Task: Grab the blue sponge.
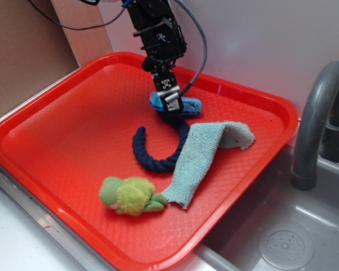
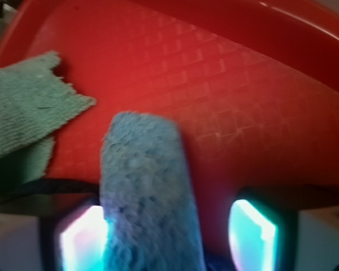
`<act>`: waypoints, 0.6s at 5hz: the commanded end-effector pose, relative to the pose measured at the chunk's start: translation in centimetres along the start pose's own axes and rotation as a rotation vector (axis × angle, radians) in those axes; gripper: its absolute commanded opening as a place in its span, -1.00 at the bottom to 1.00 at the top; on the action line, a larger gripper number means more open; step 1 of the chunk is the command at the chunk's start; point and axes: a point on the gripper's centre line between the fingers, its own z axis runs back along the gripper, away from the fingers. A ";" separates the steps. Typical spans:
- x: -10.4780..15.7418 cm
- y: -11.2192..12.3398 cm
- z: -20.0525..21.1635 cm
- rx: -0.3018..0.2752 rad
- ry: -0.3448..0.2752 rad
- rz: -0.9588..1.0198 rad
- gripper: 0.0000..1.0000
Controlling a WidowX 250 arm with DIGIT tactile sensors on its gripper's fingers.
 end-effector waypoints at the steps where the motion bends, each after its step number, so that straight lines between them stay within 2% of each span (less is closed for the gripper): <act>1: -0.7 -3.2 1.8 0.175 0.027 -0.118 -1.00; 3: -5.4 -3.6 10.1 0.233 0.040 0.190 -1.00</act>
